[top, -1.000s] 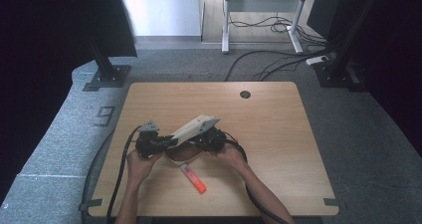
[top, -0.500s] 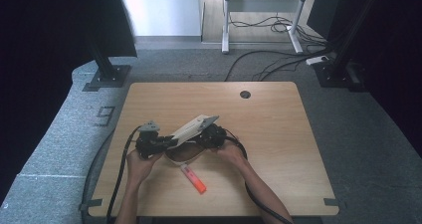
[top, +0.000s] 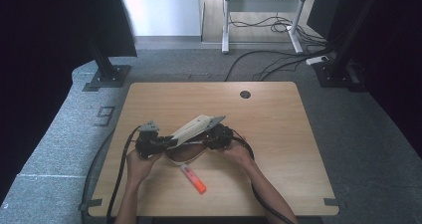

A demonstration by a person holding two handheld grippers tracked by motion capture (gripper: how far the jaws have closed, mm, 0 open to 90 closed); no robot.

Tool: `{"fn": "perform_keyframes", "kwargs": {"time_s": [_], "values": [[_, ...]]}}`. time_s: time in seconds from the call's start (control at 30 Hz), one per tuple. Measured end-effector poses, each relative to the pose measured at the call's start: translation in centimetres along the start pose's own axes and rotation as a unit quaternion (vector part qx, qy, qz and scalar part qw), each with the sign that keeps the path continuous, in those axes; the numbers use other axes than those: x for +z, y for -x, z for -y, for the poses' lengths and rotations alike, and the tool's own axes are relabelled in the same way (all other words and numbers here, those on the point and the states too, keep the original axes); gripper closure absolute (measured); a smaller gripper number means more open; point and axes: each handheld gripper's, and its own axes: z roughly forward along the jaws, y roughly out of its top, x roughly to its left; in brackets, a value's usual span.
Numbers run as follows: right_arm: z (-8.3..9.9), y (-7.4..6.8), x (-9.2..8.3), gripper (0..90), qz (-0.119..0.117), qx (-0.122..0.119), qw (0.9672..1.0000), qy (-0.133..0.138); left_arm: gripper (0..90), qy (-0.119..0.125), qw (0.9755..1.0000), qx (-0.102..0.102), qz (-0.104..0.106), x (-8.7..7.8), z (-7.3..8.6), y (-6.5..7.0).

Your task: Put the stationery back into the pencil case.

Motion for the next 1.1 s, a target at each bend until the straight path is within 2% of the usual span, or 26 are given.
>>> {"fn": "perform_keyframes", "kwargs": {"time_s": [0.13,0.27,0.67,0.83,1.1], "values": [[0.4,0.7,-0.7,59.7,0.014,0.0,0.9999,-0.007,75.5,0.0,1.0,-0.001,0.002,0.1,0.0,-0.1],[0.6,1.4,-1.1,60.4,0.019,0.015,0.9997,-0.002,75.5,0.0,1.0,0.0,0.002,0.1,0.0,-0.1],[-0.3,2.1,-0.2,61.4,0.037,0.028,0.9989,0.002,75.4,-0.003,1.0,0.002,0.003,0.1,0.0,0.0],[-0.4,1.8,-0.3,60.6,0.033,0.027,0.9991,0.009,75.3,-0.002,1.0,0.002,0.003,0.1,0.0,0.0],[-0.2,0.9,-1.3,58.1,0.008,0.031,0.9992,0.022,75.3,-0.002,1.0,0.002,0.003,0.1,0.0,0.0]]}}
